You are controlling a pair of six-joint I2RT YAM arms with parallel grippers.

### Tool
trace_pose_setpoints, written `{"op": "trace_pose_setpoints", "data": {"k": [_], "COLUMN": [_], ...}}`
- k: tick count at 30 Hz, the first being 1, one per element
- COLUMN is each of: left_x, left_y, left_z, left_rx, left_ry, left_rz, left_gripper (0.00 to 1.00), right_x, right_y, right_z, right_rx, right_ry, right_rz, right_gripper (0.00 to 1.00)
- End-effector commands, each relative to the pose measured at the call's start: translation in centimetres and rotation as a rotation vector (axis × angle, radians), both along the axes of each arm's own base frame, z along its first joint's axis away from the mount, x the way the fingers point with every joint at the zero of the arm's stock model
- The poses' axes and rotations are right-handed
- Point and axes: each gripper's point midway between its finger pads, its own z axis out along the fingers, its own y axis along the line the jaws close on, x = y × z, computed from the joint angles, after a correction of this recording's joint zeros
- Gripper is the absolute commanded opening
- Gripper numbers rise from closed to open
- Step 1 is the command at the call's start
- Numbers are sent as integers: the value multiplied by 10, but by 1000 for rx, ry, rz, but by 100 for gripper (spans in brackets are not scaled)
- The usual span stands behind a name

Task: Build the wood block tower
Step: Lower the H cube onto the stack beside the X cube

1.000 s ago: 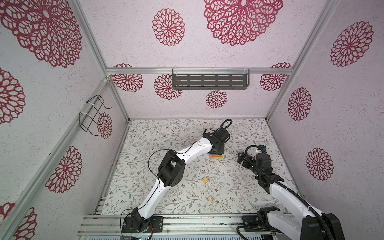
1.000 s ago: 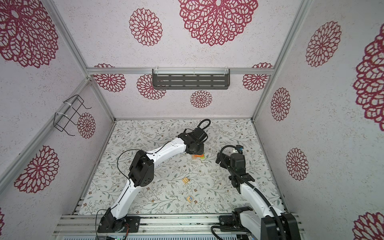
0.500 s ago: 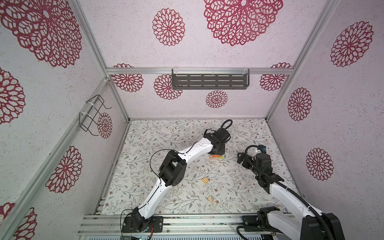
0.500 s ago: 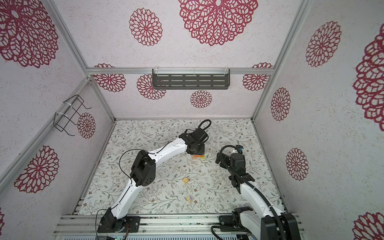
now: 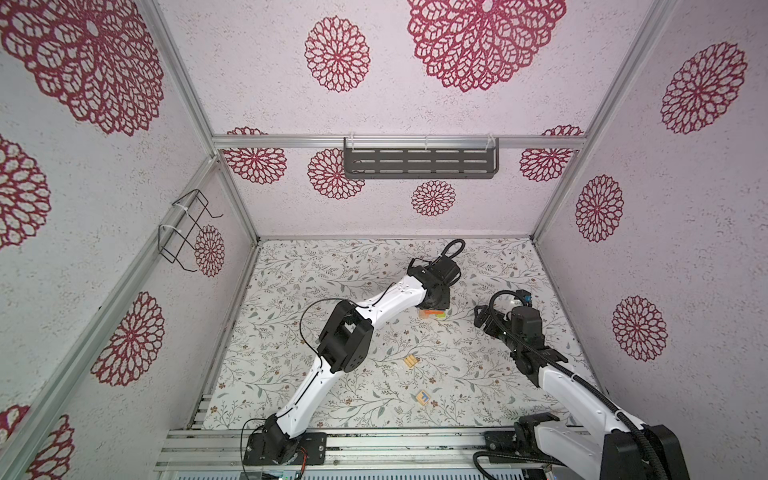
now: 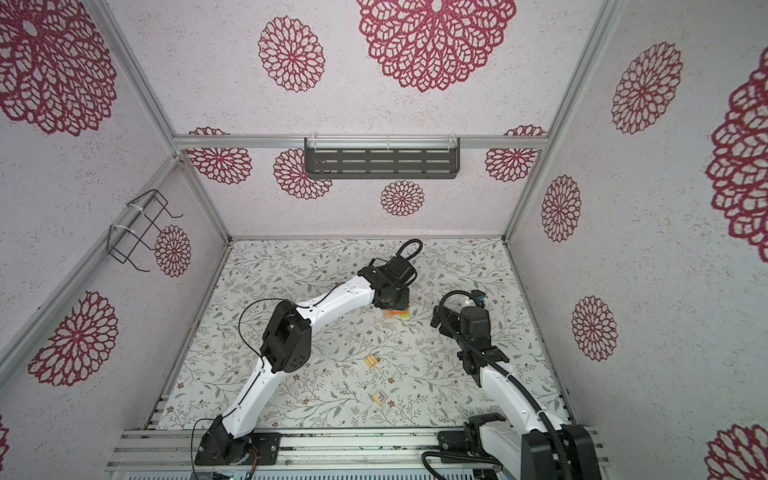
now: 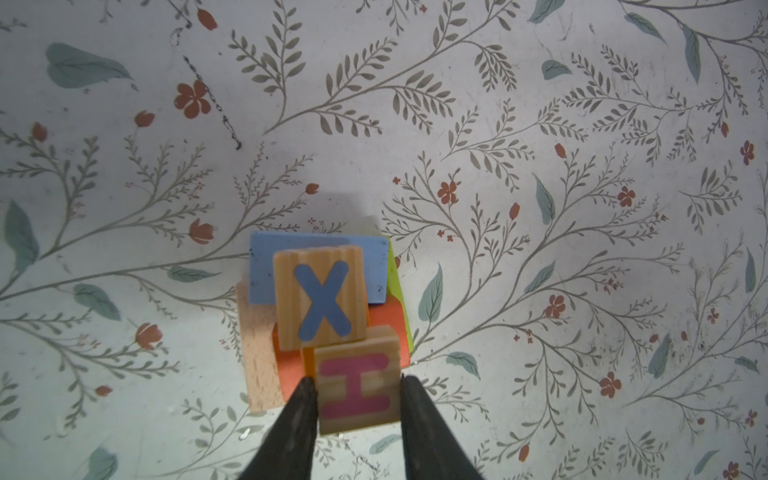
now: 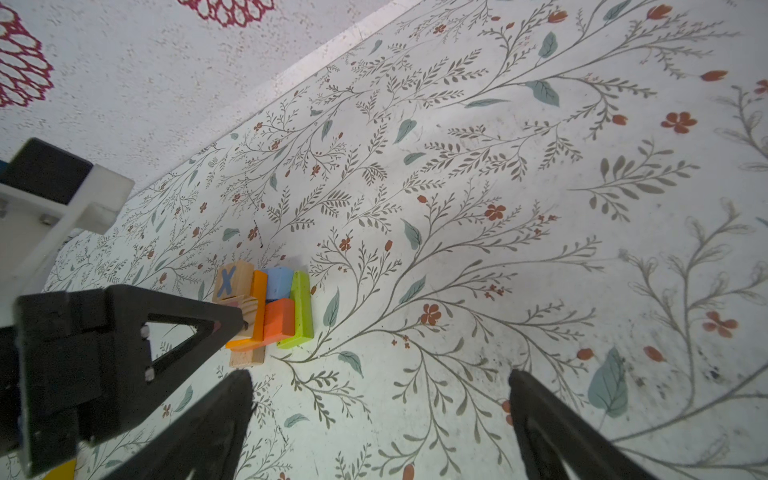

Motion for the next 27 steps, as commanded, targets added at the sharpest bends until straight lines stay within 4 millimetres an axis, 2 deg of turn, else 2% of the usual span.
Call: {"op": "trace_pose_setpoints", "data": {"k": [1, 15, 27], "left_x": [9, 10, 9], "left_y": [4, 3, 3], "left_z": [10, 12, 9], "left_rx": [-7, -11, -2], "left_ry": [-23, -30, -28], "left_rz": [27, 32, 32], "left_gripper": [36, 36, 43], "right_x": [4, 3, 3], "right_y": [-1, -1, -1], "right_z": [7, 7, 7], "right_rx": [16, 18, 16], "right_ry": [-24, -25, -24], "right_rz": [-13, -11, -12], "right_gripper": [99, 99, 99]}}
